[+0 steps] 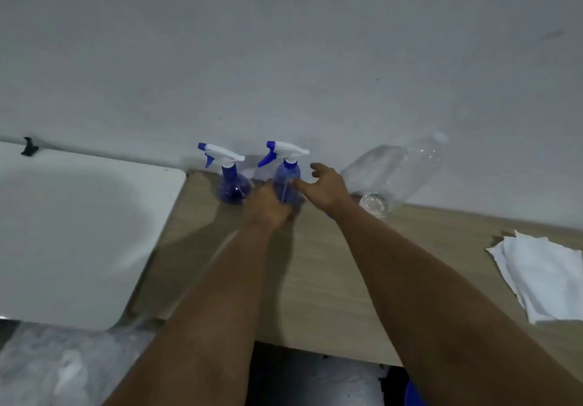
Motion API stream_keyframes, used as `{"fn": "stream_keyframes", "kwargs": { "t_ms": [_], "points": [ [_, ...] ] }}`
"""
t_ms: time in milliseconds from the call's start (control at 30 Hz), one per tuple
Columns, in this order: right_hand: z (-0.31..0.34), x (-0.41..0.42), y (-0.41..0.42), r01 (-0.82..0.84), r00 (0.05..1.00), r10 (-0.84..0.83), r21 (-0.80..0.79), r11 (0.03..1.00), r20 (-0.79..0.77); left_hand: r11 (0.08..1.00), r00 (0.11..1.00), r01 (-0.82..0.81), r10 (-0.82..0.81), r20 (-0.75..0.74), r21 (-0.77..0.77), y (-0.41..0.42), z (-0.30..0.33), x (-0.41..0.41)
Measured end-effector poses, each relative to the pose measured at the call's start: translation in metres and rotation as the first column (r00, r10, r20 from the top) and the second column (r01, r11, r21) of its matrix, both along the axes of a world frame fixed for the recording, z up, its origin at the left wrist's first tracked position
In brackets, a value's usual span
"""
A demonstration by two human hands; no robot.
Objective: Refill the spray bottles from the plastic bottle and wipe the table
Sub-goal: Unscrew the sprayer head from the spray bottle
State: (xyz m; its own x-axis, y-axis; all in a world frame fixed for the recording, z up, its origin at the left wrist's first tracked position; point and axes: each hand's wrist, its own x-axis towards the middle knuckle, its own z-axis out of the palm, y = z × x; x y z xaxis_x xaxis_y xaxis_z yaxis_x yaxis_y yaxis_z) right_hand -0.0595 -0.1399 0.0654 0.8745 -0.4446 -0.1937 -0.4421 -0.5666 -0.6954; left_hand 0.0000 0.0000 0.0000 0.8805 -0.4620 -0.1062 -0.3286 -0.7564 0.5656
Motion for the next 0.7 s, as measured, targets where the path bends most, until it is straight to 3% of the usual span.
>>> {"fn": "stream_keyframes", "kwargs": {
  "t_ms": [200,400,700],
  "points": [
    [-0.017,0.033,0.002,-0.013,0.987,-0.011,0.143,0.990,0.162,0.945,0.986,-0.143,0.111,-0.124,-0.294,-0.020,0.010,0.014],
    [-0.015,0.005,0.005,0.005,0.961,-0.051,0.165,0.986,0.273,0.940,0.986,-0.130,0.090,-0.140,-0.316,-0.018,0.019,-0.009],
    [0.005,-0.123,-0.002,0.105,0.923,-0.185,0.242,0.965,0.338,0.915,0.970,-0.150,0.063,-0.235,-0.374,-0.034,0.051,-0.137]
  ]
}}
